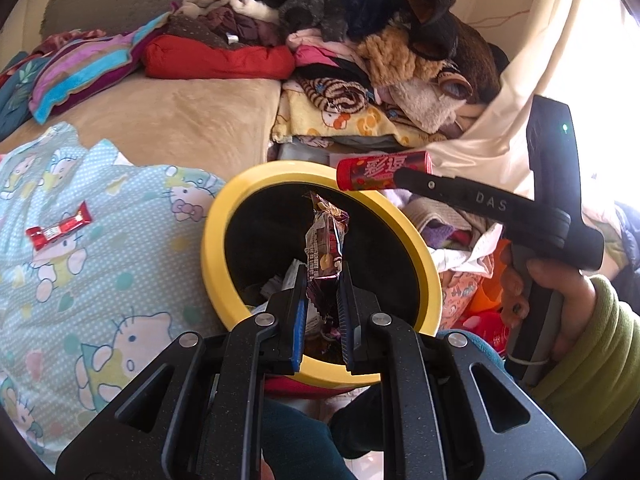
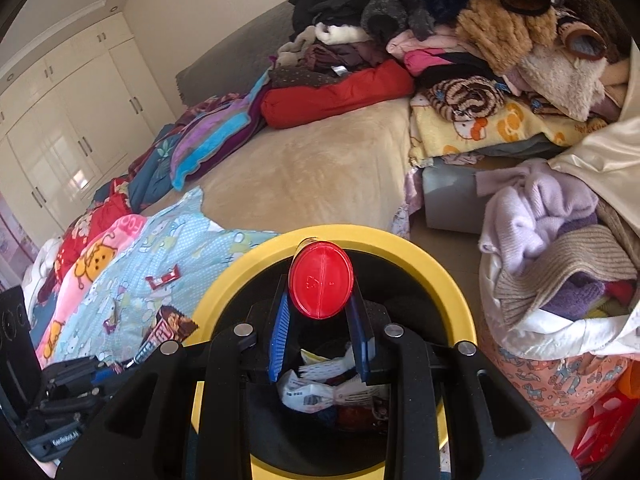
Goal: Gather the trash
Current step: 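Carry both items over the yellow bin and open both tools to drop them, then move both tools back toward the remaining wrappers on the sheet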
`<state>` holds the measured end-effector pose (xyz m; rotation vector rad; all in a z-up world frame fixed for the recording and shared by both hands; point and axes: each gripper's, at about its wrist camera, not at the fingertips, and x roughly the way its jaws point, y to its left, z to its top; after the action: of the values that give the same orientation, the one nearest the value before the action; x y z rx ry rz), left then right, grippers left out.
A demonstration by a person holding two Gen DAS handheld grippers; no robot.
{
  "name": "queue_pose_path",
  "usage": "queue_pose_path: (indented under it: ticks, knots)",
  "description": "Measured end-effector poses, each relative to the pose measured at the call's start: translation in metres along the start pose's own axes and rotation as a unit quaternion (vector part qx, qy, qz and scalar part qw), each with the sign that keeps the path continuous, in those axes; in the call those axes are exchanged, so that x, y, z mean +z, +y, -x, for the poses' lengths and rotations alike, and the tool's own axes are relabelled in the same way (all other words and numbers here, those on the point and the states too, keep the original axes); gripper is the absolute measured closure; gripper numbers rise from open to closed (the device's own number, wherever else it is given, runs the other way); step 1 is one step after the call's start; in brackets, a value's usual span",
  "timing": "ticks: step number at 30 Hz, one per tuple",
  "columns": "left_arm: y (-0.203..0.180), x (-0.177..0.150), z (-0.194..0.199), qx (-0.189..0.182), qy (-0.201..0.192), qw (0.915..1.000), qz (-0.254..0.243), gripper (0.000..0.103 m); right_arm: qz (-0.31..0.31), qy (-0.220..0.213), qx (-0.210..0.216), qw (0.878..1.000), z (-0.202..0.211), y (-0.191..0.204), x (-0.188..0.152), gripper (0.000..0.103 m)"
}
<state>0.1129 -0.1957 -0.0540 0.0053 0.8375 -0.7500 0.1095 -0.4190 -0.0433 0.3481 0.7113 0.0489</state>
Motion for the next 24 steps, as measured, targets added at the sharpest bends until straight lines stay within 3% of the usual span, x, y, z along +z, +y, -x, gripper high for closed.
queue_pose_path:
  ticks: [11, 13, 15, 16, 19, 22, 24]
  knots:
    - [-0.013, -0.004, -0.025, -0.007, 0.032, 0.9994, -0.010, 0.094, -0.025, 0.027, 0.004, 0.999, -0.009, -0.018, -0.001, 0.077]
    - [-0.014, -0.004, -0.029, -0.003, 0.035, 0.9993, -0.011, 0.091, -0.023, 0.031, -0.014, 0.999, -0.011, -0.019, -0.002, 0.076]
    - [-0.013, -0.005, -0.032, 0.006, 0.038, 0.9992, -0.010, 0.057, -0.027, 0.034, -0.016, 0.999, -0.012, -0.022, -0.003, 0.058]
    - [-0.013, -0.004, -0.032, 0.009, 0.036, 0.9993, -0.006, 0.033, -0.034, 0.033, -0.020, 0.999, -0.013, -0.024, -0.004, 0.053]
    - [-0.008, -0.005, -0.028, 0.002, 0.026, 0.9996, 0.010, 0.028, -0.030, 0.035, -0.027, 0.999, -0.014, -0.024, -0.005, 0.051]
    - [-0.004, -0.005, -0.022, 0.015, 0.014, 0.9997, 0.016, 0.011, -0.025, 0.036, -0.026, 0.999, -0.016, -0.020, -0.007, 0.047]
    - [0.001, -0.005, -0.017, 0.019, 0.005, 0.9994, 0.027, 0.011, -0.020, 0.036, -0.021, 0.999, -0.017, -0.016, -0.008, 0.046]
